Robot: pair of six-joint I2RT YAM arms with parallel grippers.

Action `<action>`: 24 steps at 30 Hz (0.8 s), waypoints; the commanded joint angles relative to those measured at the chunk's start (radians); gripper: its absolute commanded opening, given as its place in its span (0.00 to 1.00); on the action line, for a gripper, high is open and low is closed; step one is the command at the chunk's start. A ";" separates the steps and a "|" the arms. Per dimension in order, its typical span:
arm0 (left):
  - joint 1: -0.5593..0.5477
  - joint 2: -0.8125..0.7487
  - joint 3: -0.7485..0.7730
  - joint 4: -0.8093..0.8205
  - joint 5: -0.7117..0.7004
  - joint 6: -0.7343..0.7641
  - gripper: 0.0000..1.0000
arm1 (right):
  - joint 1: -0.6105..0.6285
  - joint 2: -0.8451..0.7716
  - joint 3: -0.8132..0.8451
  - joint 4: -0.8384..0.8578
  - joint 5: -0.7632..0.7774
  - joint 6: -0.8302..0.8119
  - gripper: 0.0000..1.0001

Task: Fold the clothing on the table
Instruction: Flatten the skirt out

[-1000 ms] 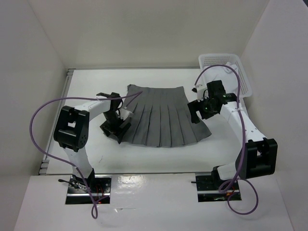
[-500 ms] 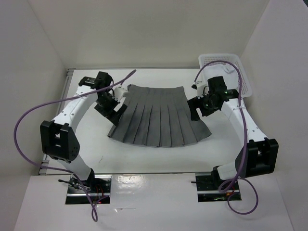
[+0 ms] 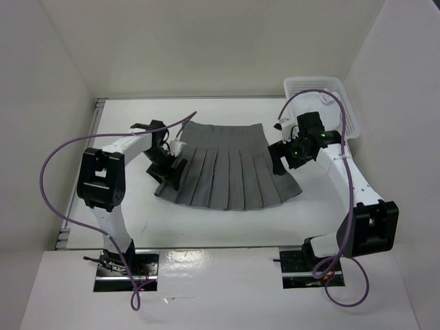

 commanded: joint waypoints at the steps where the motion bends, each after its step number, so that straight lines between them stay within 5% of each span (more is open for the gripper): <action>1: -0.025 0.019 0.028 0.019 0.054 -0.021 1.00 | 0.004 -0.045 -0.026 0.032 0.008 0.007 0.93; 7: -0.074 0.057 0.008 -0.047 0.111 0.035 1.00 | 0.004 -0.064 -0.059 0.032 0.008 0.007 0.93; 17: 0.011 -0.195 0.432 -0.343 0.192 0.115 1.00 | 0.066 0.051 0.130 -0.024 -0.048 -0.002 0.93; 24: 0.236 -0.641 -0.077 -0.003 0.140 0.014 1.00 | 0.269 0.299 0.156 0.028 -0.032 0.032 0.93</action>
